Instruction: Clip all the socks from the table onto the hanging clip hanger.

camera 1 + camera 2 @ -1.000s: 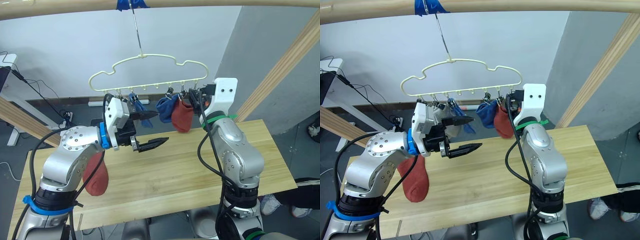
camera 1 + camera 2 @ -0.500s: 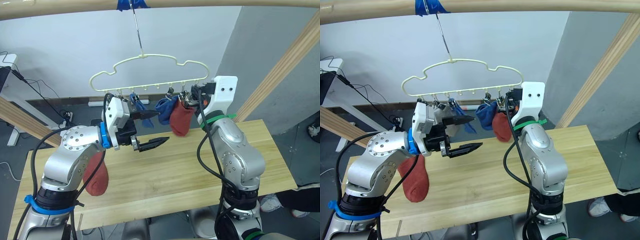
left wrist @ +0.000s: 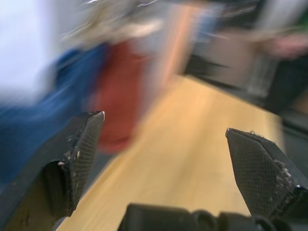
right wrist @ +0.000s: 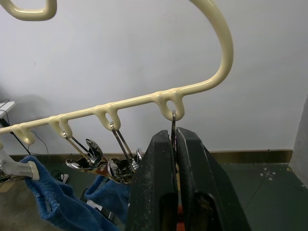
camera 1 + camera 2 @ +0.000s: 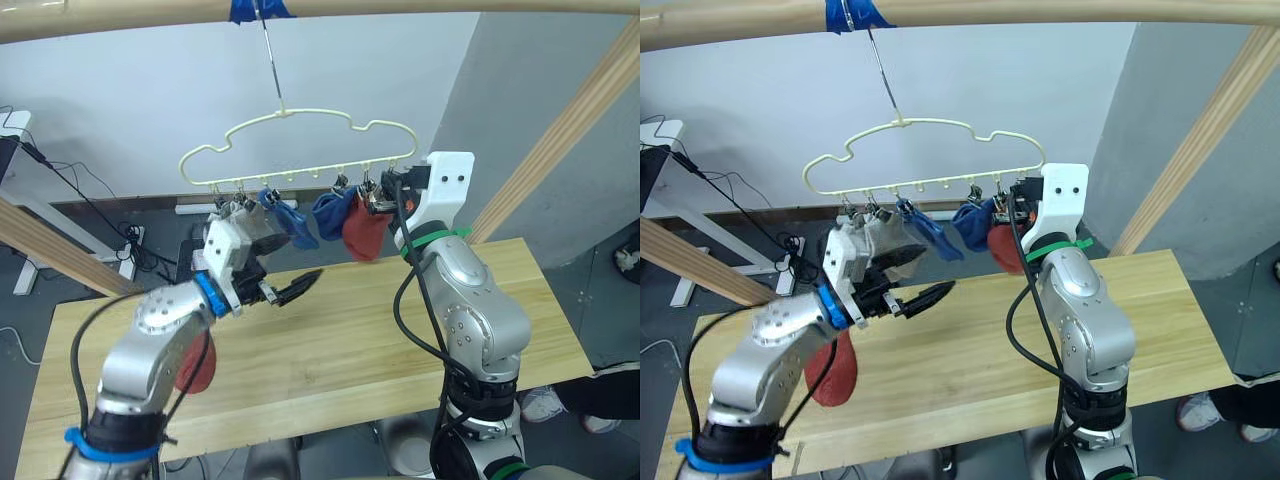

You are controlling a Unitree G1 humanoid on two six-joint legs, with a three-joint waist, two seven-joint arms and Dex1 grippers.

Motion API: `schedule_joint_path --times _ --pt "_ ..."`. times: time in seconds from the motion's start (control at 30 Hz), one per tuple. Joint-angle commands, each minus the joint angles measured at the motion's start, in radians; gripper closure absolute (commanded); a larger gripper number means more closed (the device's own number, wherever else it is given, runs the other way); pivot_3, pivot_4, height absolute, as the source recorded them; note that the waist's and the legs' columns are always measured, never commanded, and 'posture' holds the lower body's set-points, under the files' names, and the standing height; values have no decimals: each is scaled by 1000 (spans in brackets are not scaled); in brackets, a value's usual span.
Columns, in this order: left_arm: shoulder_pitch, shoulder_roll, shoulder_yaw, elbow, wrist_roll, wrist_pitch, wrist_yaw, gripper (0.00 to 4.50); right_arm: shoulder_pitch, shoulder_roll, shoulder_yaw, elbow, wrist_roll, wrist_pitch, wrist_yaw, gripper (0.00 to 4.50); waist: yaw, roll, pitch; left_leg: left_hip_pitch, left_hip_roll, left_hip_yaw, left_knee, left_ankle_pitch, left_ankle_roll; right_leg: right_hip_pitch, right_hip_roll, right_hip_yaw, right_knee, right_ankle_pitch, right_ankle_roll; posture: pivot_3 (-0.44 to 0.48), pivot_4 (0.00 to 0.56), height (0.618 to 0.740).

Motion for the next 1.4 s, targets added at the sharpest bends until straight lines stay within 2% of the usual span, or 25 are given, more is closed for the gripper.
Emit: schedule_joint_path --times 0.03,0.17,0.2,0.3,0.53,0.83,1.03,1.4 --pt "132 -94 94 -16 88 -42 214 0 -3 -1 10 -35 14 -18 6 4483 2 0 0 0 0 0 0 0 0 0 0 0 0 0 0 -264 242 740" --pt "210 -215 192 0 134 -42 414 0 -5 -6 11 -34 15 -16 12 4483 7 -1 0 0 1 0 1 0 0 0 -1 0 1 0 0 -262 247 740" --pt "215 -253 245 28 123 -32 475 0 -5 -8 11 -34 15 -14 14 4483 9 -1 -1 0 1 -1 2 0 0 1 -1 -1 1 0 0 -262 247 740" --pt "217 -296 342 117 119 10 583 0 -8 -13 11 -34 15 -9 21 4483 8 -1 -3 0 -1 -1 2 1 2 1 -1 -1 1 0 0 -259 247 740" --pt "151 -224 396 348 139 12 599 0 -13 -20 13 -34 16 -3 29 4483 7 -1 -3 1 -2 -2 1 2 2 1 2 -2 2 1 -2 -259 250 740" --pt "46 -190 353 549 133 -2 522 0 -18 -21 20 -34 16 0 30 4483 6 -1 -4 1 -2 -1 1 2 2 1 1 -2 2 1 -2 -264 255 740" --pt "15 -171 342 613 137 -20 488 0 -19 -21 23 -33 14 0 28 4483 5 -1 -4 3 -2 0 0 2 2 1 1 -1 2 1 -2 -274 255 740" --pt "15 -138 298 637 156 -88 415 2480 -12 -19 28 -37 13 -1 25 4500 4 -1 -4 4 -1 0 0 2 2 2 1 -1 2 1 -2 -277 251 740"
